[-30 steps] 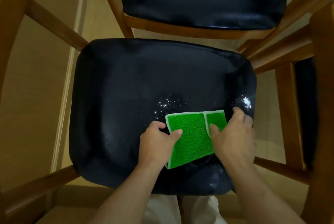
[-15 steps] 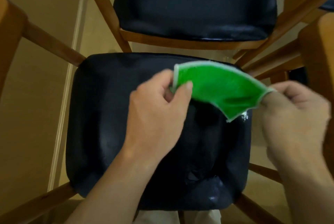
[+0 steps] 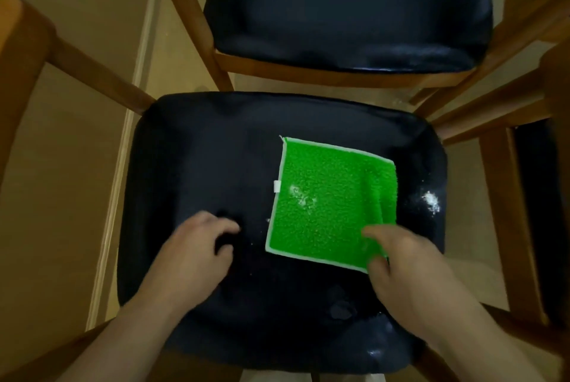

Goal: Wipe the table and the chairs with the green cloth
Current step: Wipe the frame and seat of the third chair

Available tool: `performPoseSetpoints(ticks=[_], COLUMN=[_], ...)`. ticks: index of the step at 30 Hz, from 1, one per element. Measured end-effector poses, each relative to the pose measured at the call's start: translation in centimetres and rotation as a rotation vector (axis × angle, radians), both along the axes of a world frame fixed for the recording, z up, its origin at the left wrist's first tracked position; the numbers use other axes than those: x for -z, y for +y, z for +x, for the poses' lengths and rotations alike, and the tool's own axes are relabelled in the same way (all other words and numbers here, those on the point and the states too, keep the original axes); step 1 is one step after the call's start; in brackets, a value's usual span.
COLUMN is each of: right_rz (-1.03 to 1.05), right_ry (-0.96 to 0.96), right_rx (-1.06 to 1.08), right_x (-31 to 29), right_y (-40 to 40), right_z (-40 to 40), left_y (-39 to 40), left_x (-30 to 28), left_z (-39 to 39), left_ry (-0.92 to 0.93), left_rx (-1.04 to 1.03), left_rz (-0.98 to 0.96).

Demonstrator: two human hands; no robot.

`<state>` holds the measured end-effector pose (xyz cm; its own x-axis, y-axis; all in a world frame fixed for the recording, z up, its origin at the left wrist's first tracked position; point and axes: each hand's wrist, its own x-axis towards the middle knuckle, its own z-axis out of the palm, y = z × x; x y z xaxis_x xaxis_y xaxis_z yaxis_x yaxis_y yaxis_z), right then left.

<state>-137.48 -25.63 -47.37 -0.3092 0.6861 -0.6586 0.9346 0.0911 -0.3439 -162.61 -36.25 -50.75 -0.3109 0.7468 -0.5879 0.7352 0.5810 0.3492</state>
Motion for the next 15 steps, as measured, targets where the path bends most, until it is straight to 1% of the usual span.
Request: performPoseSetpoints(ticks=[1,2,3,4,5,7,9,11,13,15], right_rz=[0.106,0.162,0.189,0.2,0.214,0.243,0.242,0.292,0.395,0.443], right_ry=[0.07,0.12,0.138,0.118,0.076,-0.028,-0.092,-0.122,-0.158,-0.155], right_rx=[-0.006,-0.034,-0.094,-0.166,-0.23,-0.323,-0.342,-0.336,-0.303,-0.238], right_x=[0.5,1.1,1.9,3.0,4.2,6.8,8.9,10.4,11.0,11.0], right_y=[0.0,0.0,0.1,0.3,0.6,1.9,3.5,4.5,4.3,3.2], right_z=[-0.6,-1.5,-2.4,-3.3,-4.1,-5.3,-6.1,-7.1,-8.3,-9.4], left_y=[-0.2,-0.4,-0.3,-0.3,-0.3,-0.3,-0.3,-0.3,-0.4,-0.5], left_x=[0.2,0.3,0.4,0.6,1.0,1.9,2.6,3.2,3.5,3.7], left_z=[-0.7,-1.4,-1.9,-2.2,-2.3,-2.0,-1.8,-2.1,-2.3,-2.4], left_ry=[0.096,0.171,0.199,0.187,0.158,0.116,0.114,0.113,0.101,0.098], left_rx=[-0.005,0.014,0.018,0.006,-0.009,-0.01,-0.005,-0.004,0.006,0.013], left_rz=[-0.067,-0.21,-0.389,-0.537,-0.632,-0.732,-0.815,-0.885,-0.91,-0.913])
